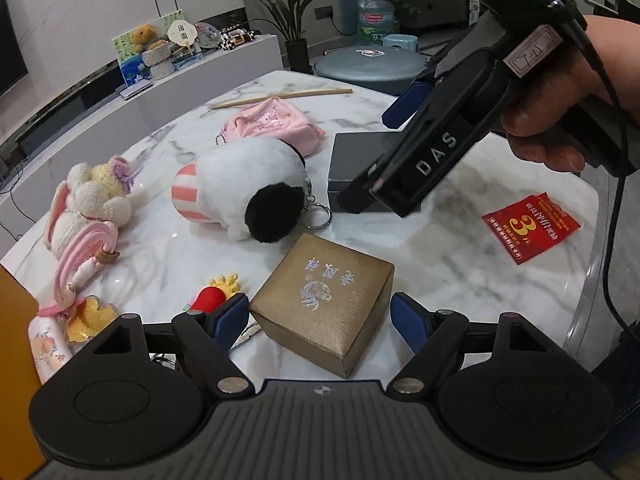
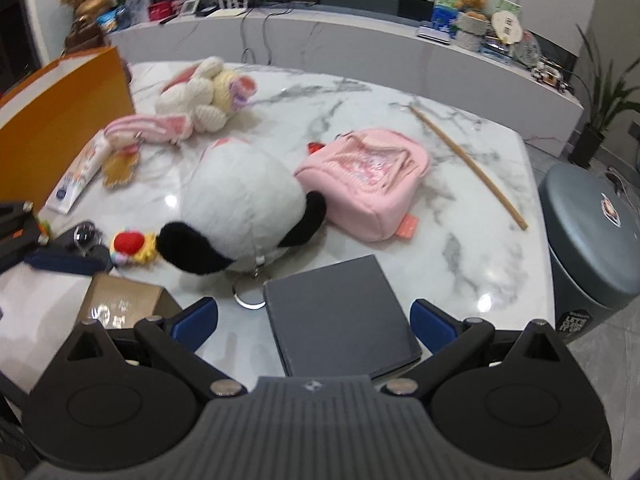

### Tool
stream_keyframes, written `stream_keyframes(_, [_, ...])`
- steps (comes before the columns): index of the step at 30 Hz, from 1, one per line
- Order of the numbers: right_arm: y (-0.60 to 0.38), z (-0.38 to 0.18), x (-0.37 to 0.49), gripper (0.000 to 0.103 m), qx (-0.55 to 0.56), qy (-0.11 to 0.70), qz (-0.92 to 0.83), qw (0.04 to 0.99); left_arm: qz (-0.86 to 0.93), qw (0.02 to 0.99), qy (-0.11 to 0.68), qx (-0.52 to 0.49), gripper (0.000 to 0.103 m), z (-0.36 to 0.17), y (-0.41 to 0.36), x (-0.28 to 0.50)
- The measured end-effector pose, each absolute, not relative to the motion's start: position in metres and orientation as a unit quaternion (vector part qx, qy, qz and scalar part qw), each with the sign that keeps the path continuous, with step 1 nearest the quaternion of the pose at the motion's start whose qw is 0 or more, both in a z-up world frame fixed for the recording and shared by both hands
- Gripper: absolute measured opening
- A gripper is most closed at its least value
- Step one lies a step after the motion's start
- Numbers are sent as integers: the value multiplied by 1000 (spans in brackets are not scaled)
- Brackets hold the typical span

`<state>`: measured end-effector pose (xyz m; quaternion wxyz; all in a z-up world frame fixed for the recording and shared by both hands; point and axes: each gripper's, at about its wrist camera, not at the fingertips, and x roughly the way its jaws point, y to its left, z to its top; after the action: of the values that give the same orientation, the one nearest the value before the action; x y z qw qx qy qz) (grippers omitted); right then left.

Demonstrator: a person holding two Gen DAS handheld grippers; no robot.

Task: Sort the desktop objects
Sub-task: 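Close the left gripper on the gold box while the right gripper grasps the dark grey box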

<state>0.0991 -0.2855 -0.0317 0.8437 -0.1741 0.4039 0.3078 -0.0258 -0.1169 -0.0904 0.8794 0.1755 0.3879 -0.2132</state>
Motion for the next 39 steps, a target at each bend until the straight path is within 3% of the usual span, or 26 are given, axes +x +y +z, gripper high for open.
stream_keyframes(17, [-283,-60,115,101,-202,425,300,830,-237,870,404,154,92,-103,-121,-3])
stream_keyframes(21, [-289,-57,120,85,-168,437,301,831,-235,868,417,131,92,-106,-118,1])
stream_keyframes(27, [-288,-57,118,84,-172,439,299,830,-240,863,424,130,91,-108,-117,4])
stream_keyframes(39, [-295,-45,115,84,-160,437,289,837,-242,873,408,114,71,-92,-110,-3])
